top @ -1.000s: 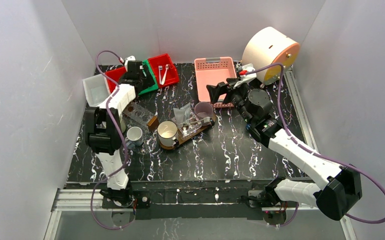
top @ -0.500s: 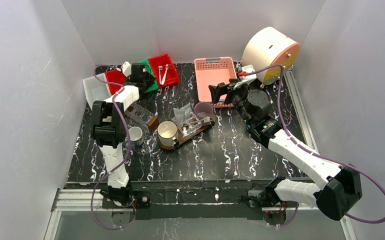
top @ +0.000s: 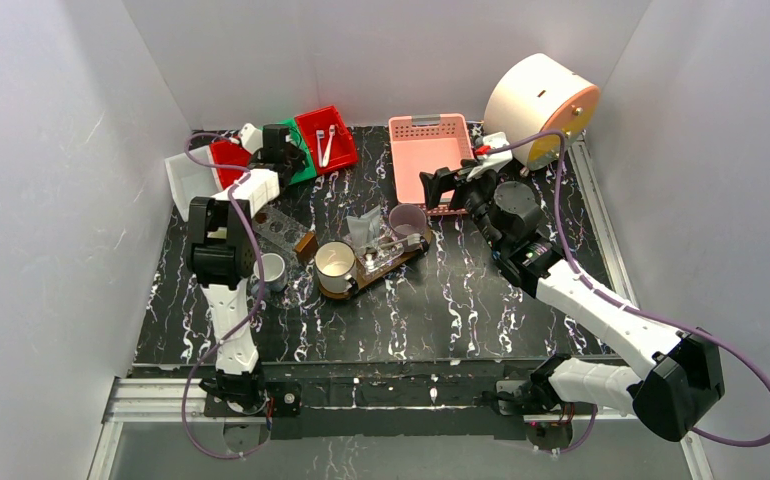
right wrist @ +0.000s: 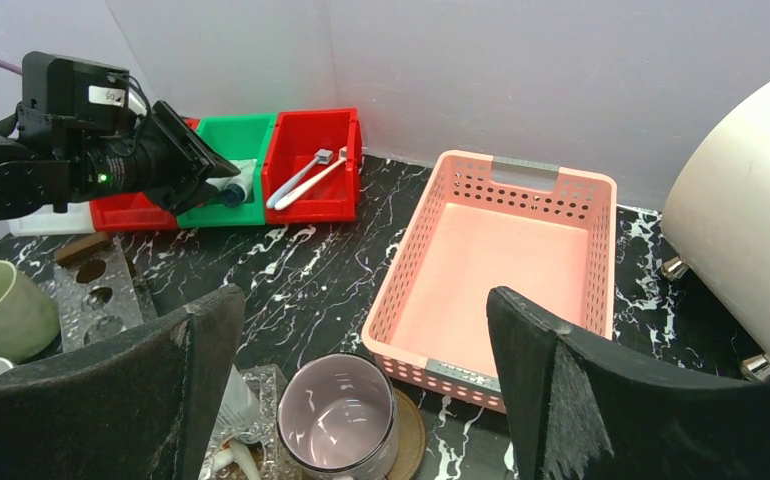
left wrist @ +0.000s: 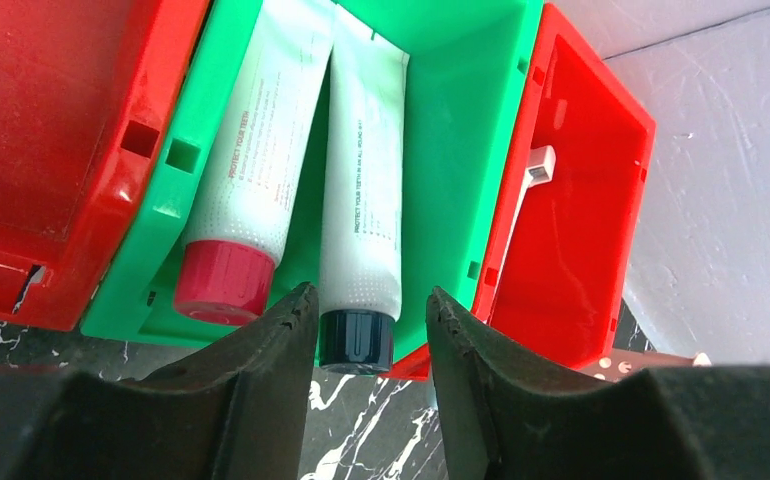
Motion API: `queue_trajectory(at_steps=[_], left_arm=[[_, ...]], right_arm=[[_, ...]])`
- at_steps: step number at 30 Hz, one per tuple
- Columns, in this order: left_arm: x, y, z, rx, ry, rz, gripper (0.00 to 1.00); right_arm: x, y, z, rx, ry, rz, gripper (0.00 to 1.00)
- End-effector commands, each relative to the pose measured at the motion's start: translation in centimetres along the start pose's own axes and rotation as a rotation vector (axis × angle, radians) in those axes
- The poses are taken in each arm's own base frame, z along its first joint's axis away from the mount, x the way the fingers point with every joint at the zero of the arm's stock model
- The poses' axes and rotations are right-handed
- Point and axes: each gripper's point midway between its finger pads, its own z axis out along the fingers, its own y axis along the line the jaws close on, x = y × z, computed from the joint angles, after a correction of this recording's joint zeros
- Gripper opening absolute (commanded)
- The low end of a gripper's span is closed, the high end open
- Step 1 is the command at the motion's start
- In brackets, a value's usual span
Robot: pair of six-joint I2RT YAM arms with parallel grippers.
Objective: Prepare toiletry sets of a toothbrush and toothpaste on the tray
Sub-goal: Pick up the toothpaste from the storage box.
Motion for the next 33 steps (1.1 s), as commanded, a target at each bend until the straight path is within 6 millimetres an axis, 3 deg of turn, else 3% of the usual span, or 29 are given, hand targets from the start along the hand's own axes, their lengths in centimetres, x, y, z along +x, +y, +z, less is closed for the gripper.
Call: queue_trajectory(at_steps=[1,15,24,33], left_arm=[[-1.5,-0.2,0.4,-0.010,-0.059,-0.028,0.41],[1.2,1.7,2.9,-0.062,0.025,-0.007,0.41],[1.4,2.3,1.7,-0.047,0.068,0.027,0.16],[3.0,3.9,0.1,-0.032,0.180,0.145,0.07]], right_arm=[[-2.0,-0.1,-0.3,0.007,-0.066,-0.003,0.99],[-1.8,-0.2,-0.2,0.009,-0.061,-0.004,0.99],[-2.3,-0.1,-0.4,0.005,-0.073,0.002,0.99],[-2.3,0.2,-0.4,-0.011,-0.071,0.010,0.99]])
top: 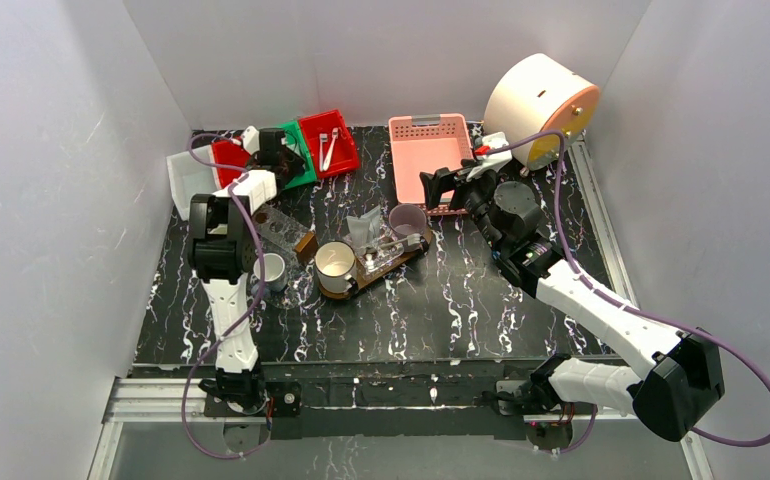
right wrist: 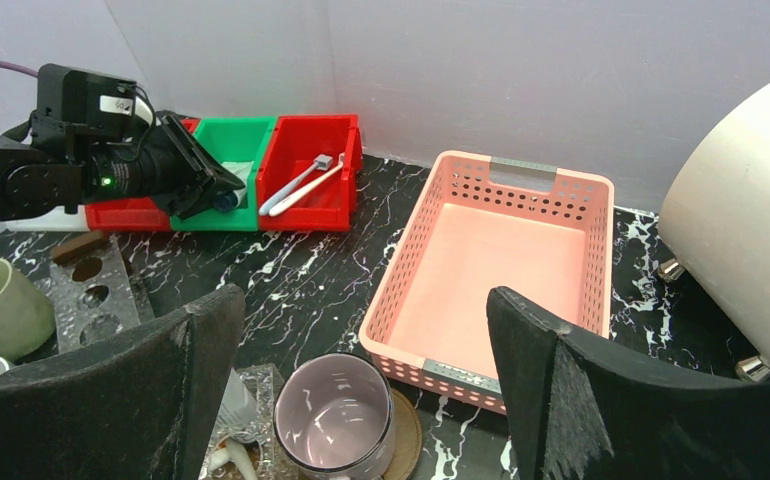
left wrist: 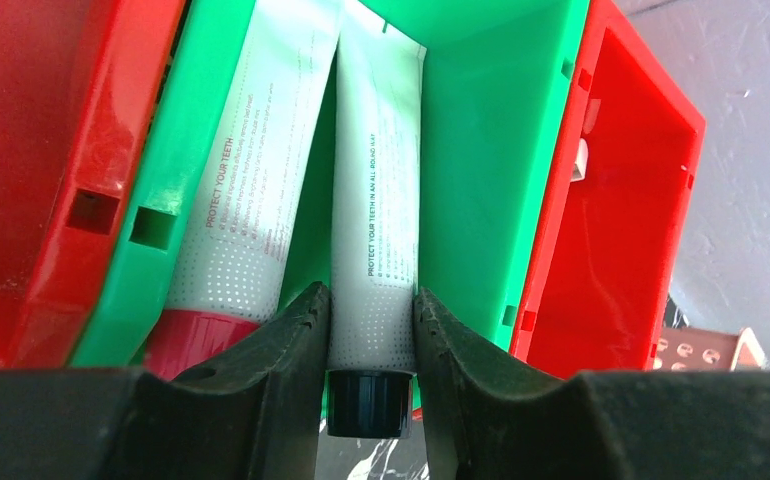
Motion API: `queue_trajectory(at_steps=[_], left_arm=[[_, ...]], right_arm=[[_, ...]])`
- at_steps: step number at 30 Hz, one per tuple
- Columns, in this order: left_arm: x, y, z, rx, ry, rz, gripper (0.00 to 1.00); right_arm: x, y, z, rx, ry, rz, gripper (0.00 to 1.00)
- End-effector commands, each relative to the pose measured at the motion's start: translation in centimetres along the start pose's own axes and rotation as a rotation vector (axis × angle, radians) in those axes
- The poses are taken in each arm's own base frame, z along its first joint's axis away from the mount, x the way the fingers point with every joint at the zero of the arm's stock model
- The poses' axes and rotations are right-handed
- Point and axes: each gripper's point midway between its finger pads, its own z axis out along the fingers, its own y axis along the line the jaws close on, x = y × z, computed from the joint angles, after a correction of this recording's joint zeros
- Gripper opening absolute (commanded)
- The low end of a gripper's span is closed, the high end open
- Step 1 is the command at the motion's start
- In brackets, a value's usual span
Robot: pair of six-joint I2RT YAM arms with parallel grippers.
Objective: Prepare toiletry sets of a toothbrush and toothpaste on the tray
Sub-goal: Pick up the toothpaste from the storage box.
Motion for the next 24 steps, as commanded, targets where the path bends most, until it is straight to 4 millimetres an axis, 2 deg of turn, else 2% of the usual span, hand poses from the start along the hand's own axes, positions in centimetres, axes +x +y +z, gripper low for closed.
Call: queue_trajectory(at_steps=[1,7,13,17,24], left_arm=[[1.7,2.6,-2.0,-0.051,0.107,0.122,0.06],[-0.9,-0.7,-3.9,0.059,0.071,0.174,0.00],[-3.4,-3.9,-6.1,0.188,0.035,0.130,0.00],[-4.8,-5.2,-7.8,0.245,0.000,0.089,0.00],[-6.2,-6.1,-10.3,0.338,-0.050,0.007,0.00]], right_arm=[[-2.3,0.2,-0.4,-0.010,-0.071,0.021,0.99],[-2.4,0.4,-0.4,-0.017,-0.070,0.025,0.99],[-2.6,0.7,-0.4,-0.031,-0.072,0.037,0.99],[-2.6,0.9,-0.4,-0.040,-0.070,0.042,0.99],[-2.8,1.3,-0.3,-0.061,-0.065,0.059,0.99]])
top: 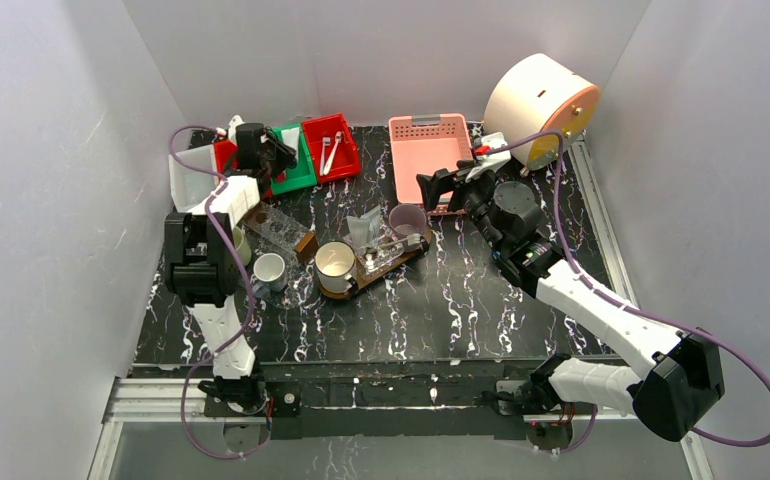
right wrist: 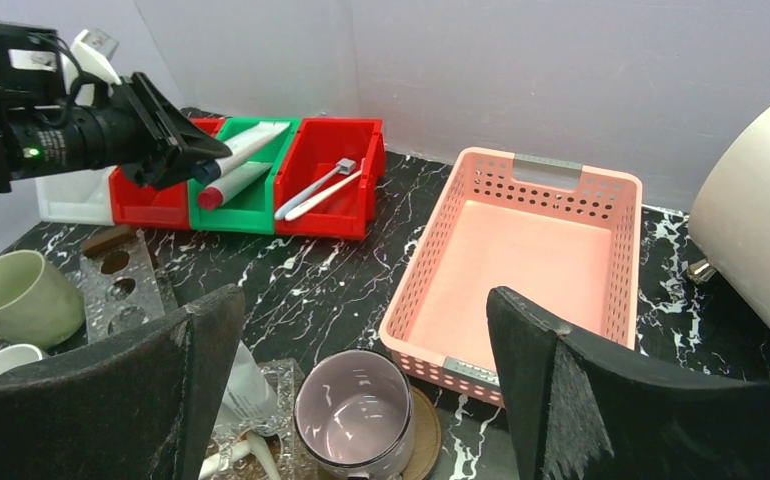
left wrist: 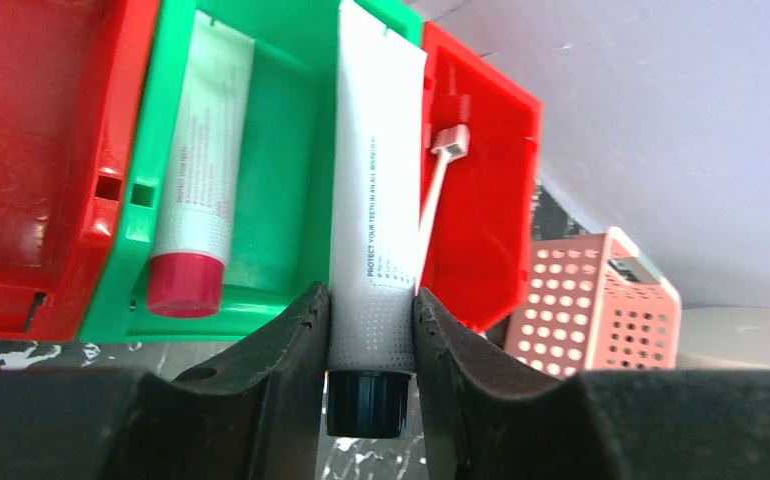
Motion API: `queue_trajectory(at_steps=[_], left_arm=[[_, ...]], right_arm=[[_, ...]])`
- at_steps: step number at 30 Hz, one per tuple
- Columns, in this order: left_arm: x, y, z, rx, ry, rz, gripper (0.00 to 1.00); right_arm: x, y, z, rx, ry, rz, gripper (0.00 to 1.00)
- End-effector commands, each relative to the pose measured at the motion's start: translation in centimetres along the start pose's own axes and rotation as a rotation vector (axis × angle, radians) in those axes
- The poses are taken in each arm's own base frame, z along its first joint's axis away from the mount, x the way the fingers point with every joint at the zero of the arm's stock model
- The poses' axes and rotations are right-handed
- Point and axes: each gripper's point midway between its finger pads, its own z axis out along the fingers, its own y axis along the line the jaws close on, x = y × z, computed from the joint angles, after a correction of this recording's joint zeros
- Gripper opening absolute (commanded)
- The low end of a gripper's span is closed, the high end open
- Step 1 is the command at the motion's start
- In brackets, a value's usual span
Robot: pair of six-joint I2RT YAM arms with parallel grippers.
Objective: Prepare toiletry sets of a toothbrush and toothpaste on the tray
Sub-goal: Pick up the toothpaste from the storage box.
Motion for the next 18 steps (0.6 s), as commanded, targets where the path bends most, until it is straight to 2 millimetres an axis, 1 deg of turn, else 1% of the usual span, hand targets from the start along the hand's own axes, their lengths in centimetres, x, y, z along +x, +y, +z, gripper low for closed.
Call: queue_trajectory(at_steps=[1,4,6,12,18], left_arm=[[-3.8,-4.5,-3.6,0.186,-0.105,-0.062,0.00],[-4.2,-5.2,-4.9,0.247,-0.144,-0.091,0.00],[-4.5,-5.9,-5.9,0.300,-0.164,-0.099,0.00],[-4.2,-7.9,-8.7,0.471,-0.181,-0.143,0.00],[-4.2,-9.3,-11.7,0.600,-0.197,-0.172,0.00]], right_arm=[[-2.8,0.8,-0.2,-0.033,-0.068,0.037,0.99],[-2.7,1.4,0.1,-0.054,-0.056,0.057,0.99],[-2.5,1.7,0.3,-0.068,-0.044,0.075,0.99],[-2.2,3.3,1.5,-0.125,-0.008,0.145,0.99],[-2.9,5.0,3.1,-0.178,0.006,0.232,0.98]])
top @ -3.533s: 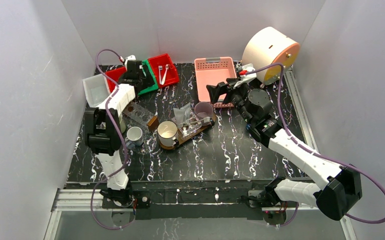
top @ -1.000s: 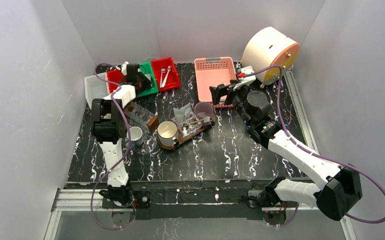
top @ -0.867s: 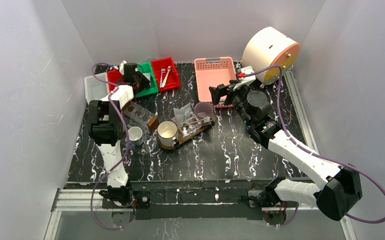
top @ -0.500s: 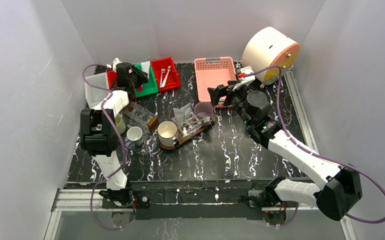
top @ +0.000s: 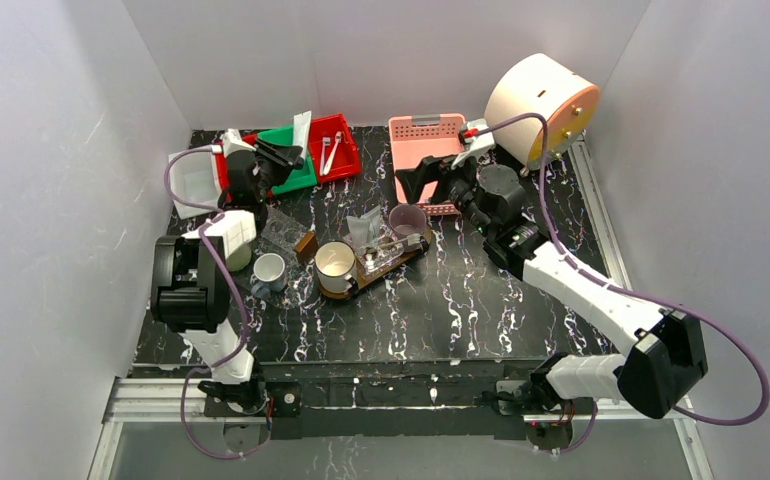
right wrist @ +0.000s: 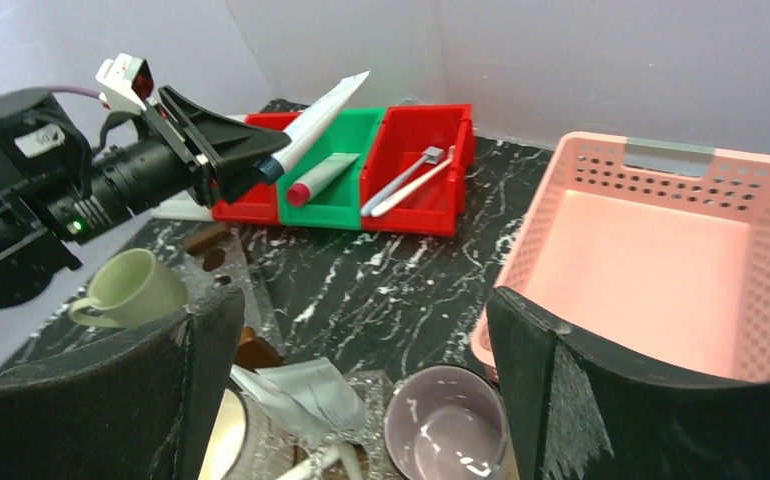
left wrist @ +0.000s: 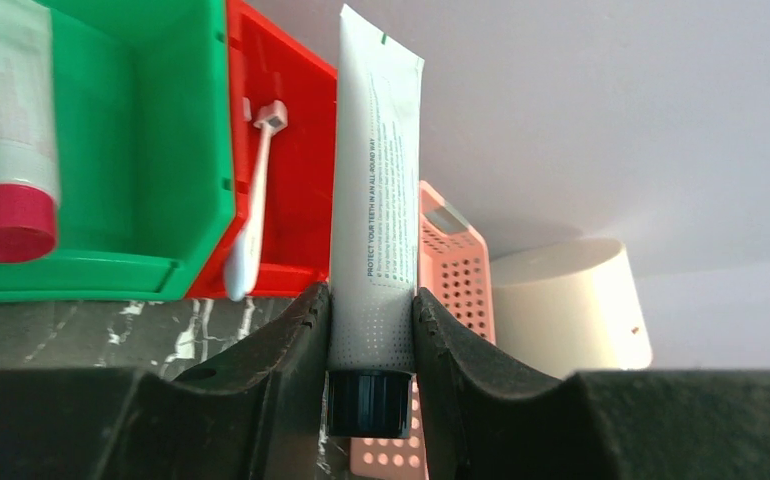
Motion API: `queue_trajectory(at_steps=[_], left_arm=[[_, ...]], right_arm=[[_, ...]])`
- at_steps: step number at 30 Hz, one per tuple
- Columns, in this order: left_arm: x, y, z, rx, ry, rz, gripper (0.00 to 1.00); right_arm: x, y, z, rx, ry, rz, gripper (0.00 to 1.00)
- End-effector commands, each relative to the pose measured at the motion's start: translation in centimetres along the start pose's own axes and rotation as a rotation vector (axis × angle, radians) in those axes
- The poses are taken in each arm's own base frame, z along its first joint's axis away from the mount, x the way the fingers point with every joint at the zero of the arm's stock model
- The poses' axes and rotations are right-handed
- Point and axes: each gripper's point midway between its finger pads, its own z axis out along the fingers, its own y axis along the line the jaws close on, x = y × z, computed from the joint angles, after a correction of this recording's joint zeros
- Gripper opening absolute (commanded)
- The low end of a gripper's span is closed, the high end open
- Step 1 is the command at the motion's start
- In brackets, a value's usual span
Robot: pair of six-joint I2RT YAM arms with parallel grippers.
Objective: Prepare toiletry sets of a toothbrush and toothpaste on the tray
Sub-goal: Pick up the toothpaste from the storage box, then place the toothpaste in the toothpaste holder.
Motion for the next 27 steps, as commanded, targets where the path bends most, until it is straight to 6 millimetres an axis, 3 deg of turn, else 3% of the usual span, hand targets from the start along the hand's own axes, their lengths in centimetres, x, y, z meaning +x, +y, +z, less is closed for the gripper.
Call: queue_trajectory(at_steps=[1,10,18,27], left_arm=[[-3.5,-7.7,-3.4,0.260,-0.103,-0.004,0.00],[-3.8,-12.0,-8.9,0.415,-0.155,0.031,0.00],[-0.6,-16.0,-12.7,0.554,-0.118,0.109,0.00],[2.6,-18.7,-14.9,0.647,-0.084,0.143,0.00]], right_arm=[[-3.1,2.5,1.3,-0.079,-0.045,0.097,0.98],[-3.9,6.0,5.0,-0.210,-0.003,0.277,0.96],[-3.9,8.1,6.8,-0.306,0.026,0.384,0.95],[-4.2,9.5,7.7,-0.380,0.017,0.469,0.94]])
